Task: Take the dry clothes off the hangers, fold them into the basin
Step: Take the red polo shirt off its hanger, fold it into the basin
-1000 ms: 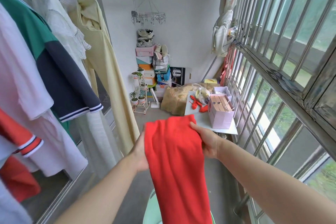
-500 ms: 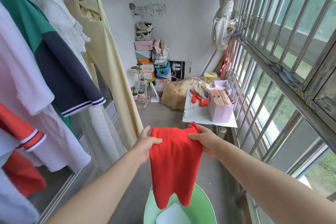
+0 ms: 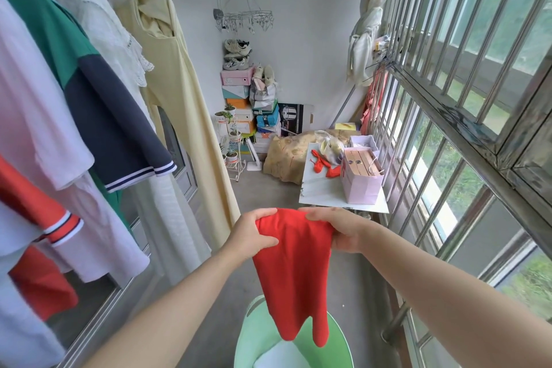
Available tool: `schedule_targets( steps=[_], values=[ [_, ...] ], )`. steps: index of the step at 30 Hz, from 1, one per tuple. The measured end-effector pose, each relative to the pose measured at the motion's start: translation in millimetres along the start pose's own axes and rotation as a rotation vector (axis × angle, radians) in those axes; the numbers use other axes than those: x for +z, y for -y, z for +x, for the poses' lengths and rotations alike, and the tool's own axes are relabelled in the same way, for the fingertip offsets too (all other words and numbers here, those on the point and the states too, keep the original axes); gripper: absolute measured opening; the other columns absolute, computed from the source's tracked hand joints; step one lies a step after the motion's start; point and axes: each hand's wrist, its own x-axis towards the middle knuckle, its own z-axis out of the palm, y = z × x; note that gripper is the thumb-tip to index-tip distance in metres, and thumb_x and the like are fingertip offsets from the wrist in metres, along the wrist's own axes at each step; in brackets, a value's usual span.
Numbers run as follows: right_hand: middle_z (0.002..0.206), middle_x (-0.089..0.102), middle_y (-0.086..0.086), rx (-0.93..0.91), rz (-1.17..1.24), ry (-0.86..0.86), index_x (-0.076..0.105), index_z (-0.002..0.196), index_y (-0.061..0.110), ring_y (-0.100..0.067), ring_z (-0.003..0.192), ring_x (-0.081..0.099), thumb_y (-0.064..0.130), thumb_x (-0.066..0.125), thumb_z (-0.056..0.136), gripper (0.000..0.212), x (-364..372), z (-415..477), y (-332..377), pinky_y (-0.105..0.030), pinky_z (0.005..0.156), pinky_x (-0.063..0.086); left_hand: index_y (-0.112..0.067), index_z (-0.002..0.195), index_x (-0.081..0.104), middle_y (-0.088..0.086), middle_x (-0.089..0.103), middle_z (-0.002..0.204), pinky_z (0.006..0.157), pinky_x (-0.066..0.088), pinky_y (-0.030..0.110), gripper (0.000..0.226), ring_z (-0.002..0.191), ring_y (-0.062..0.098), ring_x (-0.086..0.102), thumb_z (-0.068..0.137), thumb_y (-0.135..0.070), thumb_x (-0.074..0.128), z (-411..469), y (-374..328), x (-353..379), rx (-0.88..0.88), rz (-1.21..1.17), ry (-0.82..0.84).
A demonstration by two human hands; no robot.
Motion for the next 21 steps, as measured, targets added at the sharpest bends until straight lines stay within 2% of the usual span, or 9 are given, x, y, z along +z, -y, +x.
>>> schedule_targets(
  steps=[4, 7, 9, 11, 13, 16, 18, 20, 21],
  values=[
    [0.108, 0.067, -0.014, 0.019, -0.100, 0.010, 0.057, 0.128, 0.009, -0.021, 0.082, 0.069, -0.009, 0.064, 0.081, 0.051, -3, 0, 0, -0.032, 0.070, 0.060, -0.019, 0.115, 0.068, -0.010, 0.067, 0.106, 0.085, 0.045, 0.014, 0.055, 0.097, 0.007, 0.062, 0.064, 0.000, 0.076, 2, 0, -2, 0.040, 0.207, -0.047],
    [0.108, 0.064, -0.009, -0.001, -0.432, -0.107, 0.055, 0.130, 0.017, -0.022, 0.089, 0.064, -0.015, 0.069, 0.072, 0.067, -4, 6, -5, -0.038, 0.081, 0.058, -0.022, 0.097, 0.073, -0.008, 0.072, 0.097, 0.084, 0.050, 0.022, 0.036, 0.093, 0.010, 0.066, 0.064, -0.005, 0.073, 3, 1, -2, 0.065, 0.280, -0.094],
    [0.096, 0.062, -0.004, -0.069, -0.783, -0.227, 0.061, 0.125, 0.022, -0.019, 0.080, 0.060, -0.012, 0.069, 0.068, 0.066, -1, 10, -8, -0.034, 0.073, 0.058, -0.022, 0.087, 0.074, -0.008, 0.073, 0.089, 0.080, 0.050, 0.023, 0.026, 0.089, 0.011, 0.067, 0.066, -0.007, 0.072, 3, 1, 0, 0.077, 0.308, -0.096],
    [0.074, 0.058, 0.002, -0.156, -0.933, -0.282, 0.068, 0.116, 0.020, -0.012, 0.062, 0.053, -0.011, 0.065, 0.069, 0.057, 2, 13, -9, -0.023, 0.054, 0.049, -0.021, 0.085, 0.074, -0.008, 0.073, 0.088, 0.078, 0.049, 0.020, 0.023, 0.088, 0.011, 0.067, 0.068, -0.007, 0.072, 2, 2, 4, 0.080, 0.322, -0.099],
    [0.063, 0.056, 0.004, -0.189, -0.888, -0.300, 0.071, 0.110, 0.015, -0.007, 0.049, 0.046, -0.012, 0.059, 0.071, 0.050, 4, 16, -10, -0.017, 0.043, 0.043, -0.021, 0.087, 0.074, -0.007, 0.073, 0.091, 0.081, 0.049, 0.021, 0.023, 0.090, 0.011, 0.067, 0.069, -0.008, 0.073, 3, 4, 6, 0.079, 0.323, -0.126],
    [0.063, 0.061, 0.003, -0.194, -0.720, -0.281, 0.072, 0.105, 0.015, -0.003, 0.040, 0.048, -0.013, 0.053, 0.073, 0.047, 6, 16, -10, -0.019, 0.041, 0.044, -0.021, 0.090, 0.074, -0.007, 0.073, 0.094, 0.081, 0.047, 0.020, 0.024, 0.093, 0.013, 0.066, 0.068, -0.010, 0.075, 3, 8, 6, 0.049, 0.321, -0.161],
    [0.070, 0.065, 0.002, -0.259, -0.613, -0.237, 0.071, 0.108, 0.009, 0.001, 0.047, 0.056, -0.018, 0.050, 0.074, 0.049, 8, 15, -10, -0.018, 0.046, 0.048, -0.021, 0.091, 0.073, -0.006, 0.073, 0.096, 0.079, 0.045, 0.019, 0.027, 0.095, 0.014, 0.066, 0.066, -0.011, 0.078, 3, 10, 4, 0.029, 0.316, -0.179],
    [0.079, 0.068, 0.002, -0.347, -0.536, -0.188, 0.069, 0.109, 0.005, 0.000, 0.063, 0.062, -0.023, 0.046, 0.073, 0.051, 9, 15, -11, -0.012, 0.059, 0.050, -0.021, 0.094, 0.073, -0.006, 0.073, 0.098, 0.076, 0.042, 0.016, 0.031, 0.096, 0.013, 0.065, 0.065, -0.012, 0.081, 1, 12, 4, 0.027, 0.309, -0.192],
    [0.085, 0.069, -0.001, -0.374, -0.500, -0.165, 0.069, 0.109, 0.005, -0.005, 0.072, 0.063, -0.024, 0.045, 0.073, 0.052, 9, 17, -13, -0.013, 0.067, 0.052, -0.021, 0.095, 0.073, -0.007, 0.073, 0.099, 0.076, 0.040, 0.015, 0.032, 0.096, 0.012, 0.064, 0.065, -0.013, 0.081, 0, 12, 4, 0.025, 0.302, -0.196]
  ],
)
